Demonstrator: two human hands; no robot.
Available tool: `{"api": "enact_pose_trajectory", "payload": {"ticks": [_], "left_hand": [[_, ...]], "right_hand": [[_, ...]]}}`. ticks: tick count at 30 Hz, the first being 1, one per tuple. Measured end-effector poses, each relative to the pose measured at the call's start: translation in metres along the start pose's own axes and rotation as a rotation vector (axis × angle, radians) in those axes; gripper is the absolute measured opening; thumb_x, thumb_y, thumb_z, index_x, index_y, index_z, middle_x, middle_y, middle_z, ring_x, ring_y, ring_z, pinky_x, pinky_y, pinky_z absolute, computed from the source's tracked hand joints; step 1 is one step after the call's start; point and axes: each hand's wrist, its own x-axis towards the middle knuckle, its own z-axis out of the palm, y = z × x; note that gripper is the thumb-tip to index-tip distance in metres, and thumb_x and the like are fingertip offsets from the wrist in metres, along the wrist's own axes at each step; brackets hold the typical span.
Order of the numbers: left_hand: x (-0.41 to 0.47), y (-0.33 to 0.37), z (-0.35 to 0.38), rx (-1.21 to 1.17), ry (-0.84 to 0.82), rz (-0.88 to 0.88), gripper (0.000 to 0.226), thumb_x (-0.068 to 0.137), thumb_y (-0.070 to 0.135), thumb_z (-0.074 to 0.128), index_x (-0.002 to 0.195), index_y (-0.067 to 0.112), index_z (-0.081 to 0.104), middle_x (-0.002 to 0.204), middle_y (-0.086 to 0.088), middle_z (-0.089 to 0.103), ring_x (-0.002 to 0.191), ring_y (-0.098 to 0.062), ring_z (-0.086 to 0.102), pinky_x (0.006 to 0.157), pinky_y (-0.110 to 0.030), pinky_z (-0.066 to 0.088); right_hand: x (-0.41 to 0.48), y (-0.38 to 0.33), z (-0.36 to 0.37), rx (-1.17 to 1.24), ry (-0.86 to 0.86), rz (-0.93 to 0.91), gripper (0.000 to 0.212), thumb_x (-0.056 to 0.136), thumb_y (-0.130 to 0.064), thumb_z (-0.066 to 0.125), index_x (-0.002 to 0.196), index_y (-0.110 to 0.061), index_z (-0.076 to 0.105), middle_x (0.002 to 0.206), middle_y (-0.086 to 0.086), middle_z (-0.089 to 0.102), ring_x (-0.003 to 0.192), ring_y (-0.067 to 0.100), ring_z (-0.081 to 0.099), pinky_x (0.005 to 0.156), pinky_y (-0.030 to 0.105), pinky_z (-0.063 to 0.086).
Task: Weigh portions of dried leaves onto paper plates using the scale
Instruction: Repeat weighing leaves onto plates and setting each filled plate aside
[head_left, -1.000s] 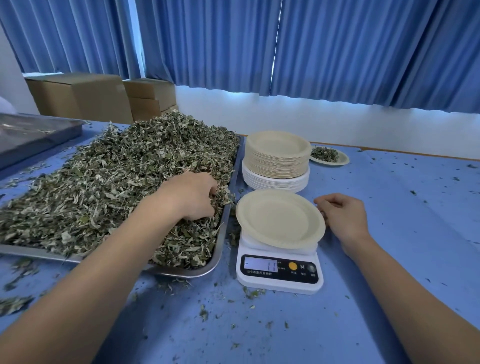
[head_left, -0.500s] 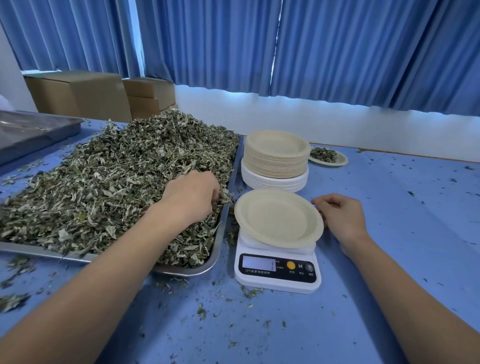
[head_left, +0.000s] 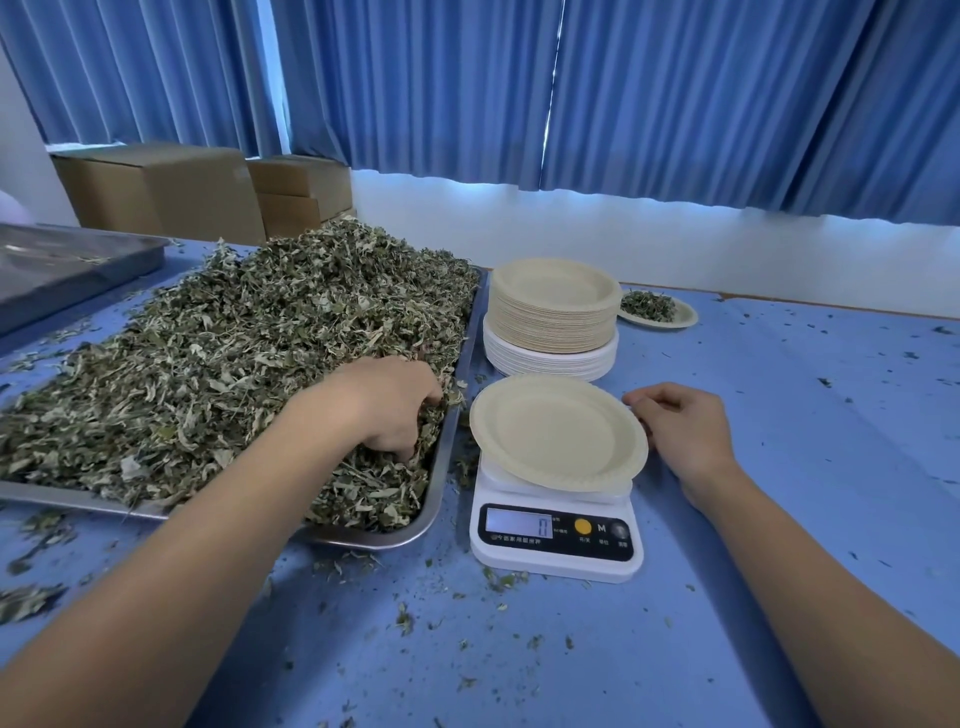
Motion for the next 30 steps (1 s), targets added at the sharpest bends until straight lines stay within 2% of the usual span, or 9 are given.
{"api": "enact_pose_trajectory", "payload": {"ticks": [4,8,12,14,18,20,23,26,30], "left_hand": [[0.004,0.004,0.0,-0.064,0.161,-0.048,0.065,0.083,0.008,0.075,0.141,0.028,0.056,0.136,-0.009,0.057,0.112,-0.033,0.062,0.094,-0.041,0.053],[0.002,-0.001,-0.012,-0.109,0.287,-0.08,0.062,0.084,0.002,0.068,0.137,0.033,0.059,0.132,-0.01,0.058,0.099,-0.031,0.063,0.089,-0.043,0.055],[0.002,-0.005,-0.024,-0.106,0.344,-0.099,0.06,0.086,0.002,0.065,0.135,0.036,0.059,0.135,-0.007,0.057,0.116,-0.036,0.058,0.104,-0.06,0.042],[0.002,-0.005,-0.026,-0.091,0.359,-0.101,0.063,0.085,-0.001,0.062,0.135,0.036,0.059,0.136,-0.006,0.057,0.119,-0.036,0.056,0.108,-0.063,0.037],[0.002,-0.005,-0.027,-0.154,0.445,-0.054,0.065,0.085,-0.006,0.055,0.137,0.033,0.058,0.137,-0.013,0.058,0.111,-0.039,0.062,0.091,-0.047,0.055],[0.002,-0.004,-0.029,-0.185,0.515,-0.057,0.071,0.084,-0.008,0.052,0.141,0.034,0.054,0.137,-0.016,0.058,0.107,-0.041,0.063,0.084,-0.043,0.055],[0.0,0.003,-0.033,-0.193,0.642,-0.043,0.073,0.084,-0.008,0.05,0.143,0.036,0.052,0.132,-0.016,0.063,0.107,-0.045,0.062,0.089,-0.048,0.053],[-0.002,0.011,-0.036,-0.205,0.728,-0.038,0.068,0.085,-0.005,0.052,0.139,0.038,0.055,0.124,-0.015,0.066,0.1,-0.045,0.063,0.085,-0.048,0.054],[-0.002,0.027,-0.035,-0.439,0.736,0.089,0.059,0.086,-0.002,0.059,0.131,0.036,0.063,0.128,-0.007,0.066,0.106,-0.032,0.065,0.1,-0.043,0.052]], "right_hand": [[0.0,-0.001,0.0,-0.004,0.003,0.0,0.019,0.094,-0.008,0.063,0.083,-0.016,0.078,0.074,-0.001,0.077,0.065,0.017,0.07,0.066,0.032,0.057],[0.0,-0.002,0.0,-0.003,-0.001,0.008,0.019,0.094,-0.009,0.064,0.083,-0.016,0.077,0.073,-0.001,0.076,0.063,0.016,0.068,0.064,0.032,0.055],[0.0,-0.002,0.001,-0.001,-0.002,0.013,0.019,0.094,-0.009,0.064,0.084,-0.016,0.077,0.072,0.001,0.076,0.062,0.017,0.067,0.063,0.033,0.053],[0.0,-0.002,0.001,0.006,-0.005,0.015,0.019,0.094,-0.008,0.063,0.084,-0.015,0.077,0.072,0.002,0.076,0.063,0.018,0.067,0.063,0.034,0.055],[0.001,0.0,0.0,0.017,-0.01,0.016,0.017,0.094,-0.007,0.064,0.086,-0.013,0.077,0.072,0.002,0.076,0.062,0.016,0.067,0.064,0.033,0.055],[0.002,0.0,0.0,0.02,-0.012,0.012,0.018,0.093,-0.007,0.064,0.085,-0.014,0.078,0.074,0.003,0.076,0.063,0.016,0.068,0.065,0.03,0.053],[0.002,0.001,0.0,0.028,-0.014,0.01,0.018,0.093,-0.007,0.064,0.084,-0.016,0.077,0.074,0.002,0.076,0.064,0.015,0.069,0.066,0.03,0.053],[0.003,0.002,0.0,0.029,-0.014,0.011,0.018,0.093,-0.009,0.065,0.083,-0.016,0.077,0.072,0.001,0.076,0.061,0.012,0.068,0.066,0.03,0.053],[0.003,0.003,0.0,0.03,-0.012,0.01,0.02,0.093,-0.007,0.063,0.082,-0.016,0.077,0.07,0.001,0.075,0.056,0.008,0.066,0.064,0.03,0.052]]}}
